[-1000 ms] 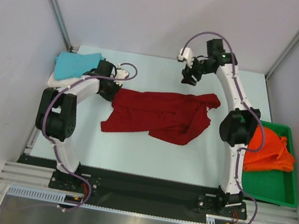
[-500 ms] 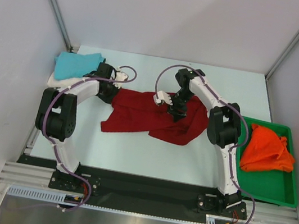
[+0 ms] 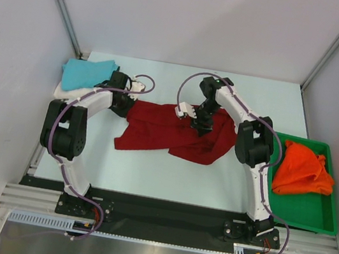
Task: Fold and stack the t-shirts
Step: Flatten the tshirt out
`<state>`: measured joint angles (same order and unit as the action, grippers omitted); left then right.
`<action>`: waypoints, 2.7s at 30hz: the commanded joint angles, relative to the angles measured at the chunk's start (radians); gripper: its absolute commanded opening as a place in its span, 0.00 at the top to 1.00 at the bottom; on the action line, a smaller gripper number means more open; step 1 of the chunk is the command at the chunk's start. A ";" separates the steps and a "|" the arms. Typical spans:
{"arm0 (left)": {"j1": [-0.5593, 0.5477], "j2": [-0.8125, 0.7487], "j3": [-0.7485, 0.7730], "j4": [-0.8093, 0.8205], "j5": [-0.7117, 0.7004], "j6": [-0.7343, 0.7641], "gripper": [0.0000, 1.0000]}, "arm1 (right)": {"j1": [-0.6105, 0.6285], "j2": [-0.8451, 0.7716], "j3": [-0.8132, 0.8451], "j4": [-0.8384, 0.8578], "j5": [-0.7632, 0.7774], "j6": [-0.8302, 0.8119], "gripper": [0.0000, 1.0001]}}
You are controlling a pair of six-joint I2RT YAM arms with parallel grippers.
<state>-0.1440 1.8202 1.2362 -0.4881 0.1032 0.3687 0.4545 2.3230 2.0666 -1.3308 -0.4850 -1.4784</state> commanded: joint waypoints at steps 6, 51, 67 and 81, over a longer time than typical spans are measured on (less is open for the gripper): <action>-0.003 0.013 0.012 0.022 -0.007 0.013 1.00 | 0.015 0.029 0.052 -0.185 -0.003 -0.006 0.50; -0.060 0.016 0.051 0.016 -0.034 0.039 1.00 | -0.191 -0.091 0.204 0.114 -0.060 0.383 1.00; -0.109 -0.291 0.124 -0.121 -0.025 0.095 0.99 | -0.405 -0.389 0.078 0.548 0.039 0.935 1.00; -0.114 -0.513 0.463 -0.237 -0.086 0.098 1.00 | -0.519 -0.721 0.121 0.735 0.141 1.241 1.00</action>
<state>-0.2523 1.3731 1.5574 -0.7116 0.0509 0.4423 -0.0757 1.7531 2.1418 -0.6941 -0.3672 -0.3191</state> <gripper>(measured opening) 0.014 0.017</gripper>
